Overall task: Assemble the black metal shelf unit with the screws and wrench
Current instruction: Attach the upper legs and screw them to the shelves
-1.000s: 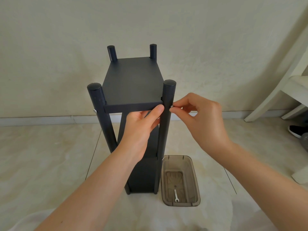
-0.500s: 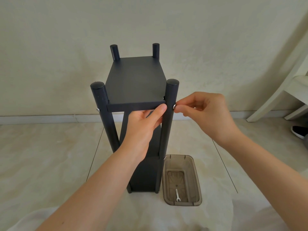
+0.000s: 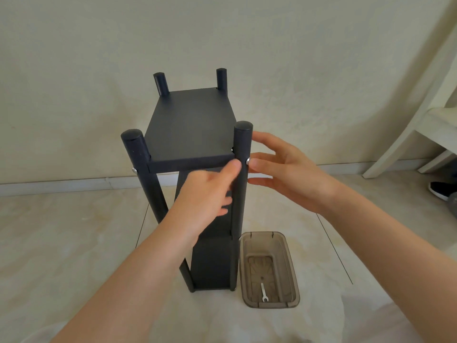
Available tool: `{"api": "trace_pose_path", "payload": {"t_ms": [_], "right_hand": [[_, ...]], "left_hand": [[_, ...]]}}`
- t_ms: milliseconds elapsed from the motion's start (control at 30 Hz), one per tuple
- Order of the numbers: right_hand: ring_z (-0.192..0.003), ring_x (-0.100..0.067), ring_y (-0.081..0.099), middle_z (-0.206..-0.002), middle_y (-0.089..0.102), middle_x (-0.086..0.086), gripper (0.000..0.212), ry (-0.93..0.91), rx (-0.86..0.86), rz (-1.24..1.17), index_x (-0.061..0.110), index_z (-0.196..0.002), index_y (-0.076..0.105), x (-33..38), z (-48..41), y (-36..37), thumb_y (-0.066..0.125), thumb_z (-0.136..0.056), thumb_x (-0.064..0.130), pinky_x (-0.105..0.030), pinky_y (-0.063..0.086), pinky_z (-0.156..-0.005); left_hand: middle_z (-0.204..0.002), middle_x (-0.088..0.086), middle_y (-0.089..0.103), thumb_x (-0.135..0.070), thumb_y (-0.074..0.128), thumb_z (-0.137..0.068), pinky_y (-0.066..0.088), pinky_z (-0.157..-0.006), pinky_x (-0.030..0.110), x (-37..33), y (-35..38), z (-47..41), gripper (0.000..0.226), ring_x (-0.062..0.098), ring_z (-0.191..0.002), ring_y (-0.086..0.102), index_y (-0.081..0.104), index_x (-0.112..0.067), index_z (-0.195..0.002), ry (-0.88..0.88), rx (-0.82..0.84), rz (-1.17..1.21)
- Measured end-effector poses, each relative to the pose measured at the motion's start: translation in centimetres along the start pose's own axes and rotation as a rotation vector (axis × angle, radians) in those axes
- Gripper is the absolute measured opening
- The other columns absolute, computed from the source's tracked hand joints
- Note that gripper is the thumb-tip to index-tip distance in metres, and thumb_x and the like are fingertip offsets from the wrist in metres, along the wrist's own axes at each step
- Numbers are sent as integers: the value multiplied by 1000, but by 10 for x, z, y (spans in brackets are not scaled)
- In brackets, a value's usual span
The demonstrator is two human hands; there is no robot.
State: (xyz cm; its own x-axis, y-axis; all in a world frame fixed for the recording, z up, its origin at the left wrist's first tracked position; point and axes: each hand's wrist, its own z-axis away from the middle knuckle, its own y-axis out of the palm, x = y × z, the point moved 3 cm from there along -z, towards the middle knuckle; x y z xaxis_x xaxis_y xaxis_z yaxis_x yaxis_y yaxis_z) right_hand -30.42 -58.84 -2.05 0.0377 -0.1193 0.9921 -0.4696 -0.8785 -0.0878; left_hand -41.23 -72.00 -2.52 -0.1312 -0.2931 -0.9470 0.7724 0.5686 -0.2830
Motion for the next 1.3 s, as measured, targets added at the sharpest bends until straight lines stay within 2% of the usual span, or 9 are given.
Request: {"api": "trace_pose_path", "payload": {"t_ms": [133, 200, 300, 367, 600, 733, 867, 1100, 1300], "right_hand": [[-113, -22, 65, -120, 68, -10, 42, 35, 4, -30, 39, -128, 59, 0, -1, -3, 66, -93, 18, -38, 54, -94], [-112, -24, 66, -119, 68, -12, 42, 45, 13, -43, 39, -127, 61, 0, -1, -5, 67, -91, 17, -40, 53, -94], [-108, -22, 67, -108, 72, -4, 42, 55, -9, -29, 39, -126, 62, 0, -2, -6, 68, -91, 15, -46, 52, -99], [-108, -20, 68, -108, 73, 1, 41, 52, -28, -6, 39, -124, 63, 2, -2, -6, 69, -91, 15, -49, 50, -101], [-109, -21, 67, -114, 71, -3, 40, 102, -7, -56, 37, -122, 64, 5, -4, -6, 64, -83, 27, -50, 48, -99], [-102, -23, 70, -108, 74, -9, 33, 158, -131, -116, 25, -130, 57, 1, -14, -6, 56, -97, 31, -47, 51, -96], [-107, -22, 69, -109, 74, -7, 40, 218, -137, -37, 17, -124, 66, 1, -25, 4, 54, -98, 44, -43, 53, -98], [-106, -25, 69, -109, 74, -10, 35, 228, -109, -71, 9, -121, 66, 3, -25, 2, 57, -95, 29, -48, 53, -98], [-100, -23, 70, -105, 74, -7, 33, 209, -56, -149, 12, -117, 69, 3, -19, -3, 55, -98, 36, -44, 52, -99]], "left_hand": [[-69, -8, 71, -48, 63, -94, 56, -70, 31, -28, -18, 21, 34, 10, -62, 69, 75, -20, -78, 589, -398, -525], [-84, -5, 73, -46, 69, -91, 52, -72, 32, -40, -23, 27, 28, 14, -85, 67, 76, -19, -89, 817, -558, -585], [-125, -1, 68, -60, 64, -82, 40, -105, 42, -37, -19, 13, 60, 25, -132, 48, 69, -16, -122, 706, -418, -767], [-131, -2, 66, -62, 64, -81, 26, -119, 48, -35, -12, 7, 61, 24, -143, 40, 68, -18, -124, 648, -311, -798], [-108, 2, 75, -45, 75, -84, 45, -106, 47, -32, -7, 3, 35, 25, -117, 62, 77, -15, -104, 706, -410, -665], [-99, 2, 74, -43, 77, -85, 53, -94, 50, -34, -3, 4, 32, 22, -98, 65, 76, -14, -101, 702, -432, -639], [-95, 1, 73, -38, 79, -85, 51, -98, 50, -32, -1, 6, 28, 23, -93, 67, 75, -14, -100, 725, -480, -660], [-110, 0, 76, -42, 67, -91, 15, -122, 60, -27, 7, 9, 31, 24, -126, 60, 76, -19, -110, 732, -562, -818], [-119, 2, 74, -43, 62, -94, 23, -121, 57, -22, 7, 7, 39, 22, -125, 62, 74, -16, -120, 762, -573, -856]]}}
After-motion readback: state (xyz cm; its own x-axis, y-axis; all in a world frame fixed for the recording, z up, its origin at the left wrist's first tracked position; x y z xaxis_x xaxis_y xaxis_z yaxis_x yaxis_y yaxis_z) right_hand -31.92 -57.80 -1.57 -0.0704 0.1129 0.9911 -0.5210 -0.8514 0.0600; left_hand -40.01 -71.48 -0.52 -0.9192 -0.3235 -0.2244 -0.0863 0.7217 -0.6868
